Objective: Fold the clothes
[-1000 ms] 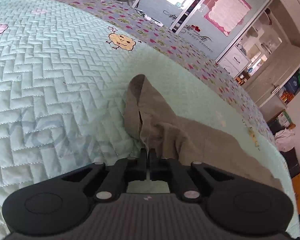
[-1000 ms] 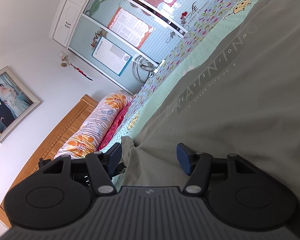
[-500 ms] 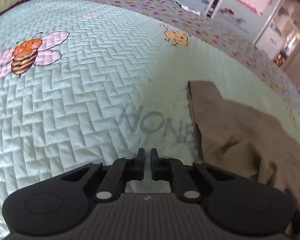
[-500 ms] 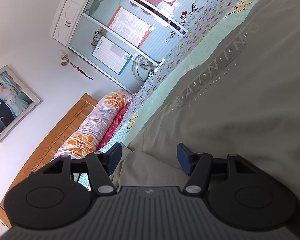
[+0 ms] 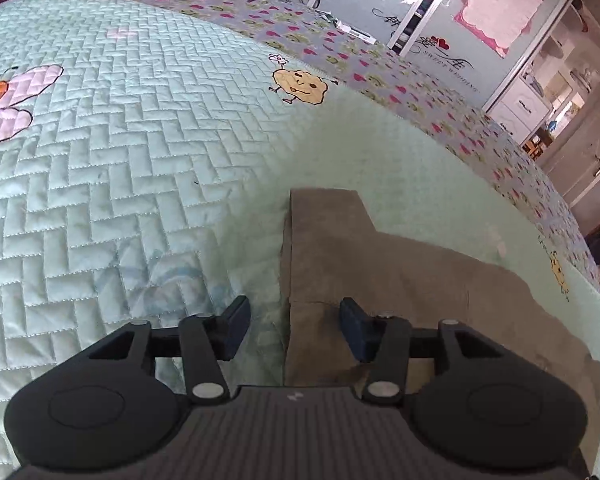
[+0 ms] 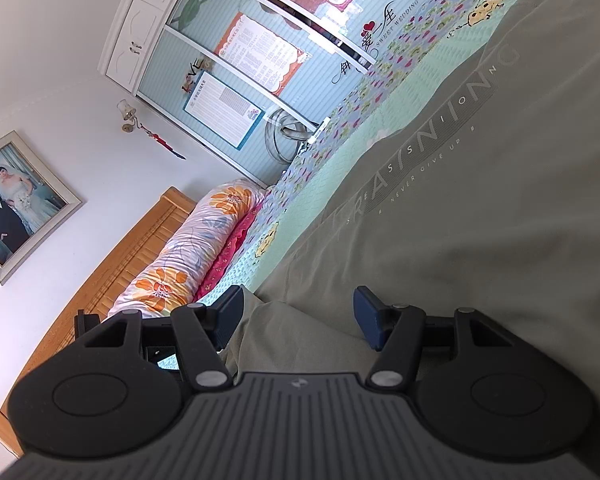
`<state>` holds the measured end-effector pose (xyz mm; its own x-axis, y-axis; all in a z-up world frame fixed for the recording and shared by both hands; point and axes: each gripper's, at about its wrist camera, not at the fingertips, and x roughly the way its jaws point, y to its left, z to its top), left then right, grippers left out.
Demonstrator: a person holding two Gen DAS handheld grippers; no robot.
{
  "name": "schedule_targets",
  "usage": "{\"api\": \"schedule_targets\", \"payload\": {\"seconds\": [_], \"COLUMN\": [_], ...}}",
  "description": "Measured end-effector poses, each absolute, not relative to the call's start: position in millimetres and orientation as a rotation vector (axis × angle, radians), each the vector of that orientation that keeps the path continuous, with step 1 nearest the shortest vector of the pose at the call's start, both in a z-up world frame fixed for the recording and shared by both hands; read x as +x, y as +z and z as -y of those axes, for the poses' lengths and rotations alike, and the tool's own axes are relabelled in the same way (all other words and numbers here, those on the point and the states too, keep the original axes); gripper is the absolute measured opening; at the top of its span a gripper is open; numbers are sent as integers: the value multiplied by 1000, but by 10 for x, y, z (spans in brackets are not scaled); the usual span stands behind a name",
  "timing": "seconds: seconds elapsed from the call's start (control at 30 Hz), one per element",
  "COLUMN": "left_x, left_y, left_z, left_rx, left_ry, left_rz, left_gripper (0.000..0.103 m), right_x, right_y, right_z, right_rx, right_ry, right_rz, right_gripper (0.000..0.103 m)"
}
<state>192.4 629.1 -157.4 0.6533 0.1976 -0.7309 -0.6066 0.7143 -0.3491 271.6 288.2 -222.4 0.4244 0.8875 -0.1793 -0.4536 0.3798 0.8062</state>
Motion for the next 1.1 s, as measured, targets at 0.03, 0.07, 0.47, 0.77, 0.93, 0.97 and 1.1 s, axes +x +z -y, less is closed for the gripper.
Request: {"api": "schedule_targets", "payload": {"seconds": [0.03,0.07,0.47,0.77,0.93,0.97,1.1], "left_x": [1896,1849,1499,1928,2112,2147,2312], "left_y": [-1561,-1539,-1524,-1566,-1634,-1633,-1579], "left_z": [-6291,-6287,-6491,-6748,-6728,-6707,-6673], "left_rx": [-619,-601,-677,-728,-650,-614,-453], "left_ry": [495,510,577,563,512,514,629], "left_rz": [-737,-746,-631,-564,-586,-600,-636], "left_gripper": [0,0,55,62,61,46,5], "right_x": [2715,2714,2711,2713,2724,2727,2731], "right_y": [-2224,-2224,-2180,-2184,-2188,-2189,-2189], "right_z": [-2883,-2884,-2928,-2941,-2939,-2936,-2940], "right_rx": [752,753,724,731,732,733,732], "right_ry": [946,946,944,946,948,948,950], "right_rz": [-679,-679,-685,-684,-685,-685,-684], "right_gripper": [61,61,62,62,62,62,62]}}
